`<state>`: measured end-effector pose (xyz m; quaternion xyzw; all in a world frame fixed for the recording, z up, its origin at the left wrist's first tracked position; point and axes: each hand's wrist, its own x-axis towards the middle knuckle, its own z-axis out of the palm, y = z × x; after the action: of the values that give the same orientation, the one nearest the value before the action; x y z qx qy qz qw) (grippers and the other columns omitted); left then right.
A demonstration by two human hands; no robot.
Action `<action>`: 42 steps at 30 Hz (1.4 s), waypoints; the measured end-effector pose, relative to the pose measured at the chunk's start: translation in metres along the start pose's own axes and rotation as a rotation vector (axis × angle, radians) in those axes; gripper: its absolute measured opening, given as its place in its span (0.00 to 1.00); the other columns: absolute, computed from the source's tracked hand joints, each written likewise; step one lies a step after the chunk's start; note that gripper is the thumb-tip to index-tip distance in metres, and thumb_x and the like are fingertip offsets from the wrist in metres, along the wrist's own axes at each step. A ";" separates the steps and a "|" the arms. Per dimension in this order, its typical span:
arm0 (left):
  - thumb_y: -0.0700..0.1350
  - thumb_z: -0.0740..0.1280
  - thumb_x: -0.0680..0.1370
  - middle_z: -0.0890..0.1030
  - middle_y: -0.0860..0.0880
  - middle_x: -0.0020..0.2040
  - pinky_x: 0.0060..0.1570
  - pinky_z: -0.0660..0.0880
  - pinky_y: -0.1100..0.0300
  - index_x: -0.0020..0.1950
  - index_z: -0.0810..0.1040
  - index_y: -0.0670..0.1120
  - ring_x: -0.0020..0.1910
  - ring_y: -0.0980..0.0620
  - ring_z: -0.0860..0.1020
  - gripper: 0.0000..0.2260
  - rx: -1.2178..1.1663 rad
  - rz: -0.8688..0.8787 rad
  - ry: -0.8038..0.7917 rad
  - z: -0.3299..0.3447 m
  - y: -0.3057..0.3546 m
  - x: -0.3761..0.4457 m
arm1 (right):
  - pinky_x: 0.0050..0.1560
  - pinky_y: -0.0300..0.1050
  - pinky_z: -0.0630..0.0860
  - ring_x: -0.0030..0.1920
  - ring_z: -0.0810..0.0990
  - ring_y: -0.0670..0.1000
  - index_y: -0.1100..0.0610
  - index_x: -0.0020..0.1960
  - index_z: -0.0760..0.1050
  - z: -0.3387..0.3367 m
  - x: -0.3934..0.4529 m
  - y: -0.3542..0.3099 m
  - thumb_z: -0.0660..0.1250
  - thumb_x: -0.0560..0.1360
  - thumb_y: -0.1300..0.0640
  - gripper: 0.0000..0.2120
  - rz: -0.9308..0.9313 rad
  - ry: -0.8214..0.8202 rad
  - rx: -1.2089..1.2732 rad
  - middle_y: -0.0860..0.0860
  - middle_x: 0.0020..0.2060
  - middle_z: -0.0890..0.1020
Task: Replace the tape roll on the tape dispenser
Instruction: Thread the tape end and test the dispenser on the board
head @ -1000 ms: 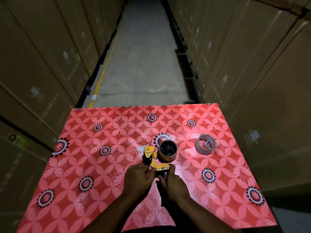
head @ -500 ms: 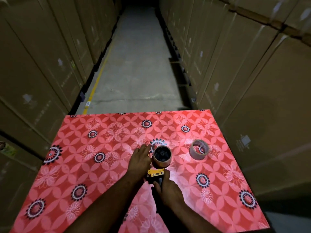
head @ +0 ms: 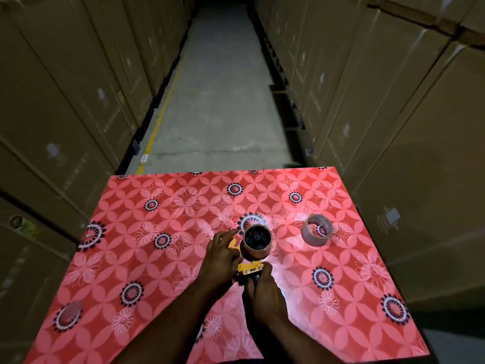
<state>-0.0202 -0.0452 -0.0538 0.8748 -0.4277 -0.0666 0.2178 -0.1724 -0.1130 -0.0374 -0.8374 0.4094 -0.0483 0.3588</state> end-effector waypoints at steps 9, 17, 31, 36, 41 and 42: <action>0.45 0.69 0.76 0.63 0.53 0.76 0.65 0.68 0.49 0.41 0.83 0.51 0.72 0.48 0.61 0.06 -0.198 -0.096 0.114 0.001 0.007 -0.024 | 0.41 0.58 0.79 0.43 0.82 0.59 0.45 0.57 0.60 -0.005 0.010 0.004 0.56 0.76 0.43 0.13 0.011 -0.002 -0.009 0.49 0.43 0.82; 0.50 0.71 0.78 0.62 0.55 0.73 0.65 0.72 0.47 0.37 0.80 0.53 0.69 0.52 0.63 0.10 -0.233 -0.154 0.141 0.003 -0.012 -0.057 | 0.36 0.52 0.76 0.40 0.81 0.58 0.48 0.53 0.59 -0.027 0.022 0.002 0.59 0.77 0.48 0.10 0.017 0.005 0.007 0.48 0.42 0.84; 0.49 0.73 0.77 0.64 0.52 0.72 0.67 0.69 0.44 0.41 0.82 0.55 0.69 0.52 0.62 0.05 -0.126 -0.193 0.122 -0.014 -0.043 -0.077 | 0.42 0.54 0.78 0.44 0.82 0.57 0.42 0.55 0.56 -0.047 0.017 0.021 0.59 0.78 0.44 0.13 -0.083 -0.138 -0.036 0.45 0.40 0.79; 0.51 0.73 0.77 0.65 0.52 0.71 0.67 0.67 0.45 0.43 0.84 0.56 0.69 0.51 0.63 0.04 -0.107 -0.202 0.128 -0.016 -0.050 -0.083 | 0.43 0.53 0.77 0.49 0.82 0.61 0.48 0.64 0.58 -0.042 0.020 0.023 0.59 0.79 0.44 0.18 -0.101 -0.137 -0.134 0.52 0.52 0.80; 0.53 0.71 0.78 0.62 0.54 0.71 0.66 0.64 0.47 0.44 0.84 0.56 0.69 0.51 0.67 0.05 -0.110 -0.224 0.083 -0.013 -0.052 -0.083 | 0.54 0.52 0.72 0.59 0.70 0.56 0.48 0.75 0.61 -0.037 0.028 0.011 0.67 0.73 0.48 0.32 -0.458 0.050 -0.480 0.52 0.61 0.69; 0.53 0.70 0.79 0.62 0.54 0.71 0.65 0.63 0.48 0.44 0.84 0.56 0.69 0.51 0.67 0.05 -0.114 -0.231 0.080 -0.013 -0.052 -0.083 | 0.56 0.52 0.70 0.59 0.70 0.55 0.48 0.74 0.63 -0.036 0.031 0.008 0.64 0.73 0.47 0.30 -0.514 0.032 -0.492 0.51 0.61 0.69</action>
<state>-0.0306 0.0514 -0.0702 0.9063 -0.3108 -0.0803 0.2750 -0.1703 -0.1585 -0.0226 -0.9736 0.1900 -0.0500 0.1162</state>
